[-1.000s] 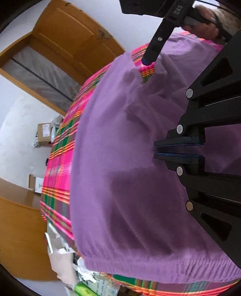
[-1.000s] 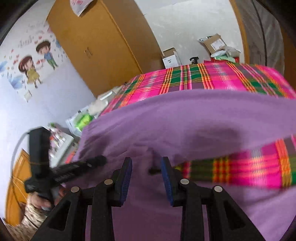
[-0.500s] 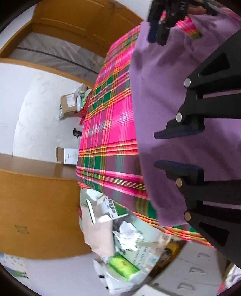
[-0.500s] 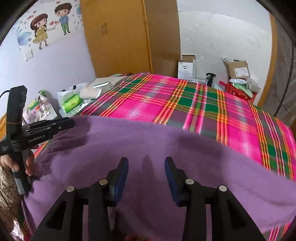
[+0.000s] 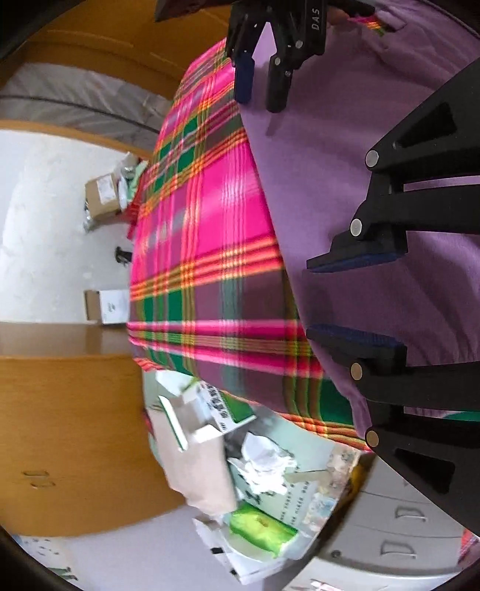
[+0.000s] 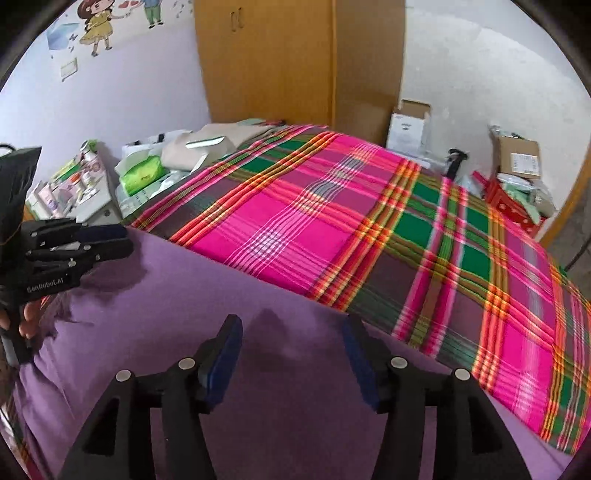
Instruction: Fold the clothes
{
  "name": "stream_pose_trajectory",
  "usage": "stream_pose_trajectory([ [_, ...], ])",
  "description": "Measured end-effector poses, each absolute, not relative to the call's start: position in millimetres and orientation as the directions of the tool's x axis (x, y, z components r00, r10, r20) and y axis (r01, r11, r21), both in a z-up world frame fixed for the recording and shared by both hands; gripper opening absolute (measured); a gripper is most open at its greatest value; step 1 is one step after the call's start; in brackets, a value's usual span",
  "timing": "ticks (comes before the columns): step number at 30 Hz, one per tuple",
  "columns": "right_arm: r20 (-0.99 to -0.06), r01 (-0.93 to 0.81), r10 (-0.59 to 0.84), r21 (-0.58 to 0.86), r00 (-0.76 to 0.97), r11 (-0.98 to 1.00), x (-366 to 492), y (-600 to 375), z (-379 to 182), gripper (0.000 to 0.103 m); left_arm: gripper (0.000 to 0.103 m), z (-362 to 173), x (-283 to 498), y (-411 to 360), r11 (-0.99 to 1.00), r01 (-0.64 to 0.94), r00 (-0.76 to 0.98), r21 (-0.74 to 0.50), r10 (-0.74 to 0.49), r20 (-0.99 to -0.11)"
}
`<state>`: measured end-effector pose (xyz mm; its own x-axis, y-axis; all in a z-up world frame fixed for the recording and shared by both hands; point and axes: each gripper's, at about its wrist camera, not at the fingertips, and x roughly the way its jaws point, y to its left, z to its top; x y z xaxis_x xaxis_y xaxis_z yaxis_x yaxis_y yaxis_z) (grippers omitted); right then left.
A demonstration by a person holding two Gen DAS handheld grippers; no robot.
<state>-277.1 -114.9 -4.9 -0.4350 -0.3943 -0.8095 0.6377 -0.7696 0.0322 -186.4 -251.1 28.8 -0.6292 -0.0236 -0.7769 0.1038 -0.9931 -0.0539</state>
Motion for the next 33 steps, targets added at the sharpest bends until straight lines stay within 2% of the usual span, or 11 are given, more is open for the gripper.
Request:
stream_pose_trajectory([
  [4, -0.821, 0.637, -0.382, 0.029, -0.424, -0.770, -286, -114, -11, 0.058, 0.030, 39, -190, -254, -0.996, 0.081, -0.646, 0.027, -0.073, -0.760],
  [7, -0.818, 0.630, -0.394, 0.050, -0.420, -0.775, -291, -112, -11, 0.059, 0.030, 34, -198, -259, -0.995, 0.095, -0.643, -0.008, -0.055, -0.764],
  [17, -0.829, 0.656, -0.393, 0.043, -0.397, -0.754, -295, -116, -18, 0.060, 0.030, 18, -206, -252, -0.999, 0.007, -0.612, 0.047, -0.041, -0.790],
  [22, -0.825, 0.664, -0.400, 0.041, -0.398, -0.746, -294, -116, -20, 0.062, 0.030, 14, -200, -243, -0.991, -0.093, -0.615, 0.101, -0.023, -0.788],
  [29, -0.817, 0.672, -0.412, 0.041, -0.404, -0.740, -293, -116, -22, 0.066, 0.034, 11, -192, -263, -0.998, -0.069, -0.620, -0.016, 0.055, -0.783],
  [33, -0.819, 0.666, -0.399, 0.028, -0.412, -0.745, -292, -118, -22, 0.066, 0.034, 10, -188, -261, -0.997, -0.072, -0.627, -0.009, 0.052, -0.777],
])
